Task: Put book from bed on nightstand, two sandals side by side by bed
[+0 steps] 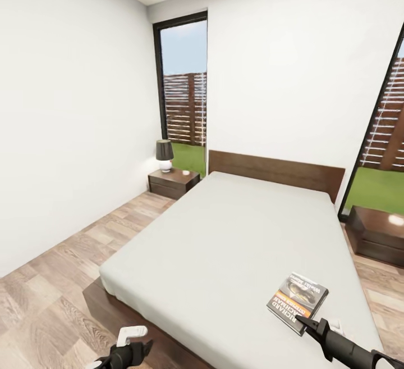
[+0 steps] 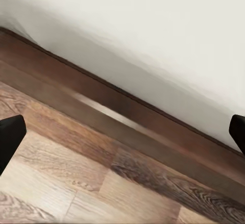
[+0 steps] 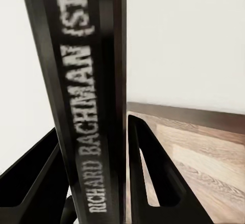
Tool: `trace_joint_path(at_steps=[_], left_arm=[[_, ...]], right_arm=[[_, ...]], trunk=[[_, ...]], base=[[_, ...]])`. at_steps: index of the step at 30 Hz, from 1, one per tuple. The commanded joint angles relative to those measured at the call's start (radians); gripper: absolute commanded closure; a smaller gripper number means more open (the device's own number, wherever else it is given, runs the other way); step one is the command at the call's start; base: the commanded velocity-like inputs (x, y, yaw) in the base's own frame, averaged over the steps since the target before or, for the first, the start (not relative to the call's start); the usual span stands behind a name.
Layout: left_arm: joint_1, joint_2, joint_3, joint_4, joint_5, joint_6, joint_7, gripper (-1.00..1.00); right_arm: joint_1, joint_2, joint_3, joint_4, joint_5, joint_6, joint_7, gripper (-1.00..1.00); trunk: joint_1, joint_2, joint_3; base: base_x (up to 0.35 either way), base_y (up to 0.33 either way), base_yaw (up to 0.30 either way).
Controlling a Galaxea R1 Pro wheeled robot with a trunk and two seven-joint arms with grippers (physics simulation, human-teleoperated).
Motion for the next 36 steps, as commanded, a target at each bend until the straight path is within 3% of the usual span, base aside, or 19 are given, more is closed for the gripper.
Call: trace_joint_path(at_steps=[1, 36], left_arm=[[-0.001, 0.000, -0.008, 0.002, 0.010, -0.003, -0.003, -1.00], [-0.001, 0.001, -0.008, 0.001, 0.011, -0.004, -0.003, -1.00]], right_arm=[[-0.001, -0.001, 0.004, -0.001, -0.013, 0.008, 0.001, 1.00], [0.000, -0.001, 0.004, -0.001, -0.013, 0.008, 0.001, 1.00]], trunk=[[0.000, -0.002, -0.001], [0.000, -0.002, 0.030]], base=[[0.000, 0.000, 0.273], [0.000, 0.000, 0.222]])
